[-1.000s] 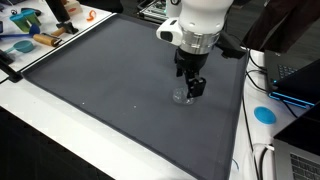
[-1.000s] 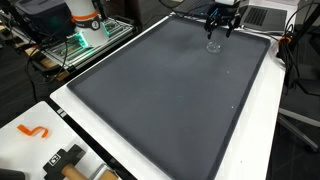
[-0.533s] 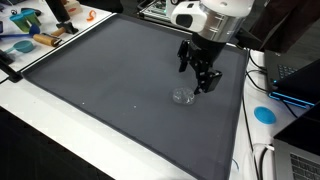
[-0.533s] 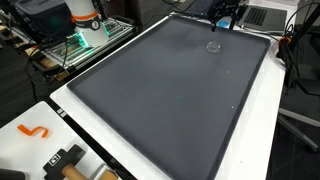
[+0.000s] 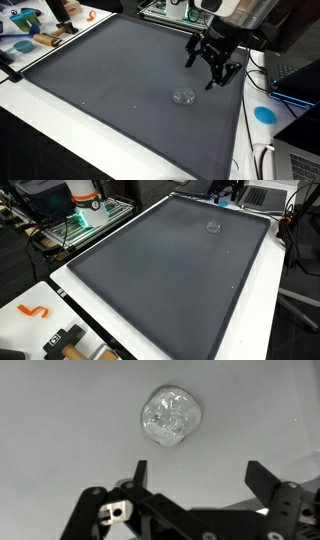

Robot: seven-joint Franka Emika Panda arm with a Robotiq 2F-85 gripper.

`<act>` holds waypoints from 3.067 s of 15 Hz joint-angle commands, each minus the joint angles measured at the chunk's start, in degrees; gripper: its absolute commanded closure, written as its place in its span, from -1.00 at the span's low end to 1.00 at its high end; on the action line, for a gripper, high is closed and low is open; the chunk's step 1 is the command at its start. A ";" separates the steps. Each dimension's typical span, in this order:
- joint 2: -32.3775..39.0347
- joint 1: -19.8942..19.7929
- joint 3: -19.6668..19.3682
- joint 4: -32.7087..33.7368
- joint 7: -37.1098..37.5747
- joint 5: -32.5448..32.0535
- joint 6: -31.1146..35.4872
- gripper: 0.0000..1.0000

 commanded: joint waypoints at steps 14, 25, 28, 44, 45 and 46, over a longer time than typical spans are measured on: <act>-9.04 -1.88 3.35 -12.93 -4.39 -0.57 5.75 -1.00; -13.18 -7.91 6.06 -17.82 -19.31 6.33 9.85 -1.00; -13.86 -11.11 7.29 -18.94 -29.85 13.19 11.85 -1.00; -7.10 -21.36 8.45 -9.70 -75.69 33.60 0.32 -1.00; -6.35 -21.46 8.41 -8.75 -76.39 33.80 -0.26 -1.00; -5.61 -21.55 8.45 -7.84 -77.12 34.03 -0.66 -1.00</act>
